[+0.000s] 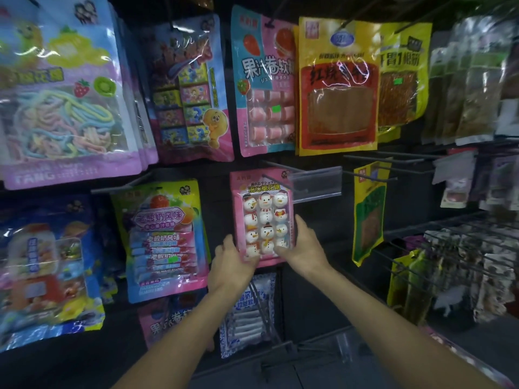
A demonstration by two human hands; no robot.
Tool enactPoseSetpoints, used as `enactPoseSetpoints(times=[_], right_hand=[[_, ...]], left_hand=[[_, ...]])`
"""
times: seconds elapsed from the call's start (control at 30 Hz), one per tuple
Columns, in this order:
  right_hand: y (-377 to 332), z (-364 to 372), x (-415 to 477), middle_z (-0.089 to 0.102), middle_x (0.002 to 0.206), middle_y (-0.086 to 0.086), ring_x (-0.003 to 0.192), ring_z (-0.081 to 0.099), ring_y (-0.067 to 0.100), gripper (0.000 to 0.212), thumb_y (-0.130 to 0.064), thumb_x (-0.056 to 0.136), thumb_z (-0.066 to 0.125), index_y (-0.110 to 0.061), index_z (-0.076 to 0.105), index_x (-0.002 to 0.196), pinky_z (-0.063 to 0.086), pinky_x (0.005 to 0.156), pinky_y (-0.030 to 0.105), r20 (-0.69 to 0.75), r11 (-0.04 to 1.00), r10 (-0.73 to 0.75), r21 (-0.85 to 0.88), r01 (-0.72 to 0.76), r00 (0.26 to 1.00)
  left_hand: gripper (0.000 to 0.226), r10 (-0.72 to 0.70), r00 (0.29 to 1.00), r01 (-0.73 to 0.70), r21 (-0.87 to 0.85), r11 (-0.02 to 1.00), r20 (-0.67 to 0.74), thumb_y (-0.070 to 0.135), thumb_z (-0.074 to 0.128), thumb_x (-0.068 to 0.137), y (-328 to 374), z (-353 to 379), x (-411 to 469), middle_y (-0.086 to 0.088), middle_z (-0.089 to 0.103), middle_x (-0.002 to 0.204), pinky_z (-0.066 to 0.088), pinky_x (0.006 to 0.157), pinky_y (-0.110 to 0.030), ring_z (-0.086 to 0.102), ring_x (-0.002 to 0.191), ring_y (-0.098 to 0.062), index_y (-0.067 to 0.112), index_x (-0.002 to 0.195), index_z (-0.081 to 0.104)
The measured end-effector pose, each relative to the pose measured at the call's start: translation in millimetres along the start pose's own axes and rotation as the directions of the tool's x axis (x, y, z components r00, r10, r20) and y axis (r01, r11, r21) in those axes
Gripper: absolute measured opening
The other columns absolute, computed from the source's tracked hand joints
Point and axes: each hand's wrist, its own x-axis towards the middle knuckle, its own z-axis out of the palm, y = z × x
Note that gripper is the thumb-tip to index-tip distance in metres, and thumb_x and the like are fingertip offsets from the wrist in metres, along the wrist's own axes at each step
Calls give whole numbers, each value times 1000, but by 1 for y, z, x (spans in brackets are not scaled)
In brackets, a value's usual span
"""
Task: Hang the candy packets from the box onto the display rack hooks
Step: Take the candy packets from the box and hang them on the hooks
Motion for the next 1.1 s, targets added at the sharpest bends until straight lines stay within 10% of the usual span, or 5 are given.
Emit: enactPoseSetpoints(times=[0.2,0.33,0.47,0.8,1.1], right_hand=[[-51,-48,-87,51,147,1,141,44,26,90,-56,83,75,-32,32,158,41,116,51,94,898,-201,-381,221,975],[-67,-74,-151,8,175,12,162,1,32,103,-69,91,61,-28,7,168,2,131,54,263,802,-109,-546,241,959],[-60,-94,-217,-6,176,9,162,-13,28,107,-78,90,56,-32,-1,168,-5,131,51,364,770,-87,-565,295,927],[17,-124,-378,-7,175,-1,162,-10,22,95,-79,95,45,-38,-2,167,-4,132,47,519,787,-7,-524,325,855],[150,-119,-492,19,169,8,159,14,32,100,-80,79,21,-33,12,167,8,129,51,580,703,329,-677,217,745]], left_hand=[[76,315,947,-317,315,894,58,54,61,97,-4,-37,-64,-3,49,148,47,105,-37,52,133,-23,24,160,31],[86,434,897,-426,412,805,79,60,53,95,-20,-56,-114,-11,46,156,41,117,-47,46,142,-31,19,165,25],[91,442,888,-451,439,777,129,71,36,87,-39,-69,-175,-14,40,162,38,118,-57,41,147,-35,22,164,30],[80,446,819,-569,406,715,362,68,37,95,-108,-54,-323,-17,48,156,42,115,-59,51,140,-39,18,157,45],[78,173,808,-446,393,804,563,61,47,89,-186,-13,-423,-13,49,154,51,102,-59,56,133,-39,20,155,42]])
